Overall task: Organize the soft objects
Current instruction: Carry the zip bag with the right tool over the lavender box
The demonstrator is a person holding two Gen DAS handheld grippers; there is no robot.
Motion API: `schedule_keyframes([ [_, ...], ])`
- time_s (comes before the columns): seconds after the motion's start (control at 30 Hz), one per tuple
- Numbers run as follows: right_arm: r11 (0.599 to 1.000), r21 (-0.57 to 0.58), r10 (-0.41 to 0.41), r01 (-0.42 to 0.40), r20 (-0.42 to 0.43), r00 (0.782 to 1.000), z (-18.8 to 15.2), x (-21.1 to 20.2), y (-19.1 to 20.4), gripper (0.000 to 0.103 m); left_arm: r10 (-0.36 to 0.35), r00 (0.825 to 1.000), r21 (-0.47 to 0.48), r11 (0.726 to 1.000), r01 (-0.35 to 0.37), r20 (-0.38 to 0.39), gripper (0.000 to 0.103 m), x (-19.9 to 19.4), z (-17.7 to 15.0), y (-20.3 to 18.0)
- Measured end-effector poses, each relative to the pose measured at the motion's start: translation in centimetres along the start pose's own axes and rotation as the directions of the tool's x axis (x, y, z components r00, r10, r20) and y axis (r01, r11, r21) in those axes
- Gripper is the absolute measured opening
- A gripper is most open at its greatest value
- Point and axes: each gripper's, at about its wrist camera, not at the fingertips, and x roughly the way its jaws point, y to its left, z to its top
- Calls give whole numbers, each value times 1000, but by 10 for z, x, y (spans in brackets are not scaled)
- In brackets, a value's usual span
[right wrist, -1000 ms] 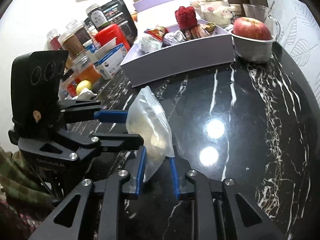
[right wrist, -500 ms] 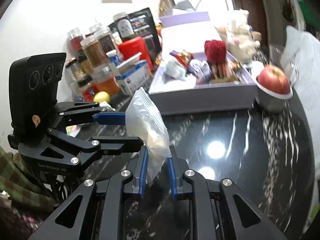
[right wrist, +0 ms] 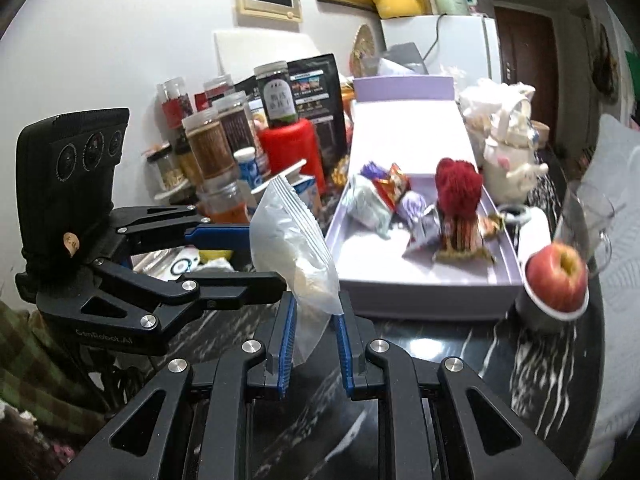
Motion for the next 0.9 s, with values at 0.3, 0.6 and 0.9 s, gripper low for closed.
schedule_keyframes([
  [0.3,1000,-28,8,-8,3,1000,34,20,-19,19,44,999,-2,999,-44,24,45,16,27,23],
  [0.6,999,-4,51,-51,-20,999,52,59,-42,19,89,996,-13,996,-89,-1,45,43,36,49],
  [0.9,998,32,65,-63,-70,995,46,93,-61,19,110,992,-22,994,-112,-59,45,74,31,64],
])
